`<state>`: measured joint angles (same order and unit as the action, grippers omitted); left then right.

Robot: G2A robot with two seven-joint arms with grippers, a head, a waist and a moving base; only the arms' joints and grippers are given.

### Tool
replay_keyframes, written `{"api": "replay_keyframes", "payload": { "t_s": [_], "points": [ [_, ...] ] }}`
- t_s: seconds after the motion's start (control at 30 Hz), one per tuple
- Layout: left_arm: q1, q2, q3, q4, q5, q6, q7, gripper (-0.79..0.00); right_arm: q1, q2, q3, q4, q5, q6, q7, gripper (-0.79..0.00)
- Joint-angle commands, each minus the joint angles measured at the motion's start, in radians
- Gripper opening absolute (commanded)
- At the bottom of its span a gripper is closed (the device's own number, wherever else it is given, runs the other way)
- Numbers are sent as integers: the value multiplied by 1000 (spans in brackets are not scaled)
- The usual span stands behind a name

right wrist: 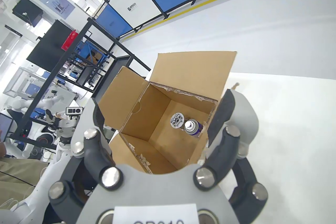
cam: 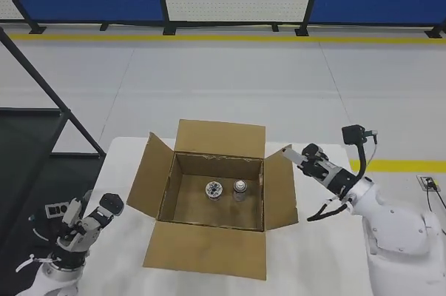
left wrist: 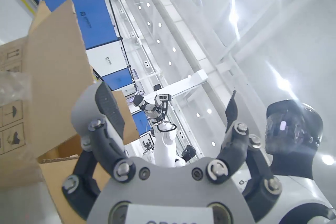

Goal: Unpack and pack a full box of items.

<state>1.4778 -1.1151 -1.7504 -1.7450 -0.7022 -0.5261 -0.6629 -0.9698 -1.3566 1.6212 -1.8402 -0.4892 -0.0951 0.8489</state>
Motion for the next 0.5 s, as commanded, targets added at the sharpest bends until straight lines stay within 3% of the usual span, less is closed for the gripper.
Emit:
{"api": "replay_keyframes", "payload": {
  "t_s": [0.0,0.27,0.47],
  "points": [
    [-13,0,9,4,16,26,7,0,-5,5,16,3,-37,24,-9,0],
    [-57,-2,50,17,40,79,-9,0,21,22,-3,43,-121,86,43,0],
    [-92,-4,91,23,55,113,-34,0,63,33,-25,94,-106,71,108,0]
  ]
}}
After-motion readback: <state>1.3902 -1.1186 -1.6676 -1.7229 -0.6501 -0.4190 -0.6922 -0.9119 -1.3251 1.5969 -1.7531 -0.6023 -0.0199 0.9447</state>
